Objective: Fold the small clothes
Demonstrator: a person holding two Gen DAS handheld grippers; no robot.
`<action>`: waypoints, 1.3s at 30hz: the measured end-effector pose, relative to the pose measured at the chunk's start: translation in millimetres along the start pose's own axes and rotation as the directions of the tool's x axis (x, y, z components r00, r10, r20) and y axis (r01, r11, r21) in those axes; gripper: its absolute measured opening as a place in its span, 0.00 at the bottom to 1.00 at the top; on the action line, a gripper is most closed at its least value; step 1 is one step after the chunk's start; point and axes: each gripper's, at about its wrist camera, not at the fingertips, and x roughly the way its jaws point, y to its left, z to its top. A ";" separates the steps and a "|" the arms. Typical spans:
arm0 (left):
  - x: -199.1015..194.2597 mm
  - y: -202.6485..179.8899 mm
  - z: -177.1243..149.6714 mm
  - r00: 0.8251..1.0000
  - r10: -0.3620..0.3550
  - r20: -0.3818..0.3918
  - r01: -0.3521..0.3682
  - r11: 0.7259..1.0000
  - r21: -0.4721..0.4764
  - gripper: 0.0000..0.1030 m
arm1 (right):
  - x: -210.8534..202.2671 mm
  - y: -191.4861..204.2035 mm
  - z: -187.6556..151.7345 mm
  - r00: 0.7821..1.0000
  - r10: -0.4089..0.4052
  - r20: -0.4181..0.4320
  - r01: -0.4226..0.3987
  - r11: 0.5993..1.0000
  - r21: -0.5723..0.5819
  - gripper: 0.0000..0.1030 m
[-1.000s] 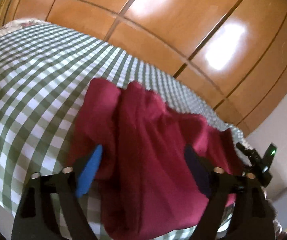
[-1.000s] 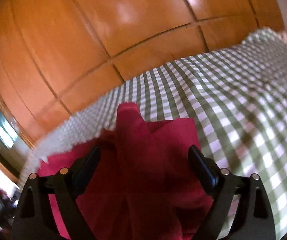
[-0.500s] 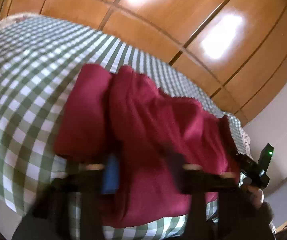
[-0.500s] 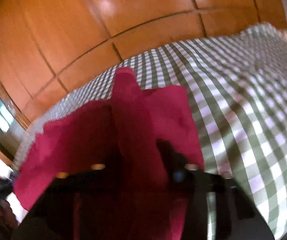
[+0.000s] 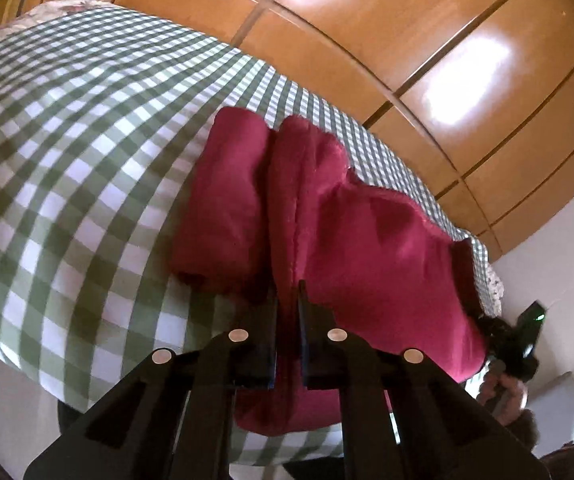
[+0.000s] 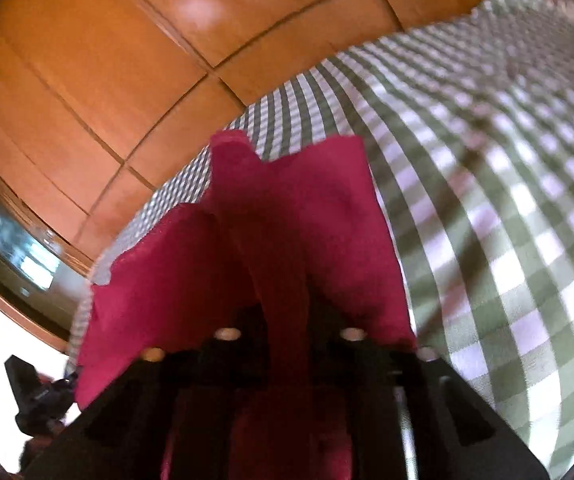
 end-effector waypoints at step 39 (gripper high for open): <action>84.6 -32.6 82.9 0.977 0.203 -0.071 -0.186 0.964 0.189 0.53 | 72.8 31.7 21.5 0.993 -0.115 0.037 0.120 0.974 -0.191 0.62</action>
